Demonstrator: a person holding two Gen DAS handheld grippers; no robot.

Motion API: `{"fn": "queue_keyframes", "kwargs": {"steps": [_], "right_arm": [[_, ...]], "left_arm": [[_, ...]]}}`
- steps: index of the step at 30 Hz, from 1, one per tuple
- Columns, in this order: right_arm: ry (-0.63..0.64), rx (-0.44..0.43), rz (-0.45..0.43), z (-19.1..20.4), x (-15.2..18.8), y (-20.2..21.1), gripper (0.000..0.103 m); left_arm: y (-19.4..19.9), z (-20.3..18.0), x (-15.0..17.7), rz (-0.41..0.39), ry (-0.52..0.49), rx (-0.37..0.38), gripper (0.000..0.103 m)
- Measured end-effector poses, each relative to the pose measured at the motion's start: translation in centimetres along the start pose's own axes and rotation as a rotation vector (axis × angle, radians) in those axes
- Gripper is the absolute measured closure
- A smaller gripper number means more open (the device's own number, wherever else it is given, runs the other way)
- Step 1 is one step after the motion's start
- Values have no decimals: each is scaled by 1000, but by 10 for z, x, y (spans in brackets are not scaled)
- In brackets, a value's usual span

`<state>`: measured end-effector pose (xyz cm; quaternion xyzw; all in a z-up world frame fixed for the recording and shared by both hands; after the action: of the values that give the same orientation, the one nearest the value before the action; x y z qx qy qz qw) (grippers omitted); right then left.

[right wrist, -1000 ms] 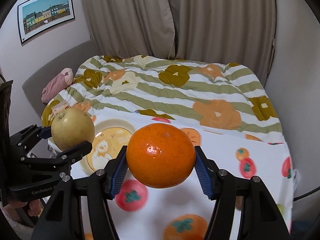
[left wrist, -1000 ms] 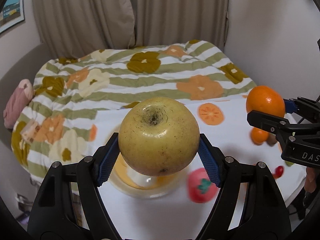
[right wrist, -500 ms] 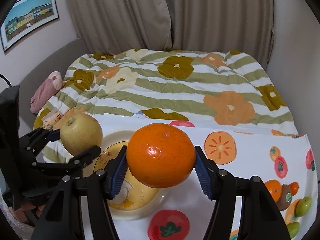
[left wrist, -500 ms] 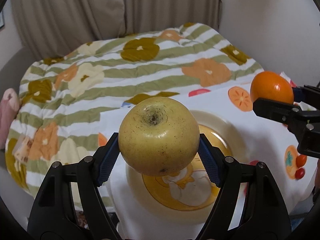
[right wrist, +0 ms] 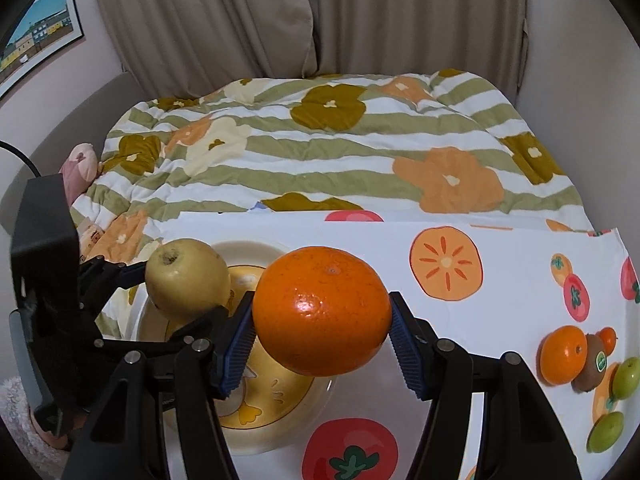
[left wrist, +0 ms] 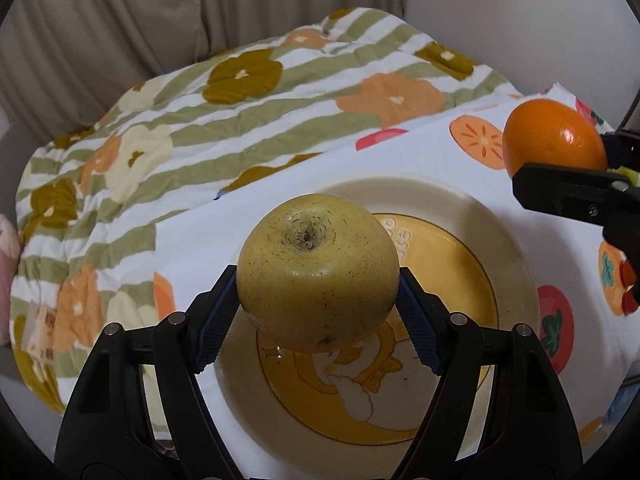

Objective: Organize fruits
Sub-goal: 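Carry the yellow apple and orange to the duck plate and lower them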

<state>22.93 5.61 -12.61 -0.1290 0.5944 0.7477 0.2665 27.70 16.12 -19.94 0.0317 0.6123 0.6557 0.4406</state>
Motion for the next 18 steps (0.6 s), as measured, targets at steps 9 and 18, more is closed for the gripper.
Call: {"fn": "queue_keyframes", "kwargs": {"steps": [9, 18], "right_arm": [[-20, 11, 15, -6, 4, -5, 44], [-14, 12, 18, -7, 4, -5, 44]], "left_arm": [[-10, -2, 2, 14, -3, 17, 22], [15, 2, -5, -62, -5, -15, 0]]}}
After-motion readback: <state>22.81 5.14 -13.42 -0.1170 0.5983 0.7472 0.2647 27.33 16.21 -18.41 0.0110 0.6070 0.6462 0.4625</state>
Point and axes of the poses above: each gripper's, at about its wrist camera, not at the fingertips, and y roughly against the way its jaws point, z to its left, x to its underside, the point moved 1 cm from there along -y, roughly the way its jaws point, and after that the axes turned 15 degrees about -y, right-handed, at the moved point
